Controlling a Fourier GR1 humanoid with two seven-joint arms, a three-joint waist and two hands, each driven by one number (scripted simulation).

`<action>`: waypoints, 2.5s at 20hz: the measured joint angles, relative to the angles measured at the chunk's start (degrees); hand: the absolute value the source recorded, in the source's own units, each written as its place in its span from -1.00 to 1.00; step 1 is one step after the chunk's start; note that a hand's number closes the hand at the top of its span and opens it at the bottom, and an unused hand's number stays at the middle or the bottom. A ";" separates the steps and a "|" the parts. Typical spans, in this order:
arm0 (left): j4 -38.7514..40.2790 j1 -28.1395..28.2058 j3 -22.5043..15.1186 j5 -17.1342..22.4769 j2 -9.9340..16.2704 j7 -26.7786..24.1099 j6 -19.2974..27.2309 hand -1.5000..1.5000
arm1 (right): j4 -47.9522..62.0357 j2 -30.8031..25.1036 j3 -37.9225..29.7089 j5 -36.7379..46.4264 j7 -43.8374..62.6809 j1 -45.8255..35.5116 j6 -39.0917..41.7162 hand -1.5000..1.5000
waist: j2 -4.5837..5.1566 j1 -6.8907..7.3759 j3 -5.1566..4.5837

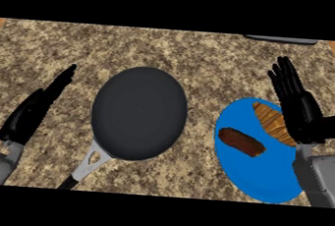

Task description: Pick the sweet potato from the plate and place it in the pan

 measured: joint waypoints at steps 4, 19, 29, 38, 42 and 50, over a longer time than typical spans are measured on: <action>0.57 -0.87 1.77 2.87 -3.74 -0.60 1.54 0.00 | -2.54 -0.14 6.22 -1.96 0.62 -5.33 11.79 1.00 | -0.63 2.15 1.01; 0.39 -1.36 7.53 12.57 -14.67 -0.52 6.92 0.00 | -4.90 -20.81 9.57 12.01 -23.20 -22.96 44.33 -1.00 | -0.05 3.44 2.00; 1.18 -0.89 8.74 13.18 -15.11 -1.04 6.52 0.00 | -7.60 -26.61 19.43 29.91 -35.13 -29.99 34.89 -1.00 | -0.36 3.00 1.86; 1.27 -1.08 9.84 12.82 -15.10 0.09 7.14 0.00 | -8.63 -29.04 34.73 50.47 -40.73 -34.04 25.67 -1.00 | -0.98 1.43 1.72; 0.68 -0.28 10.27 12.87 -15.09 0.07 6.97 0.00 | -7.67 -31.09 41.03 59.48 -42.43 -35.29 23.35 -1.00 | -1.16 0.95 1.70; 0.96 0.19 12.56 12.98 -14.77 0.54 5.90 0.00 | -6.28 -32.02 43.73 71.01 -46.68 -33.86 16.80 -1.00 | -1.42 -0.44 1.71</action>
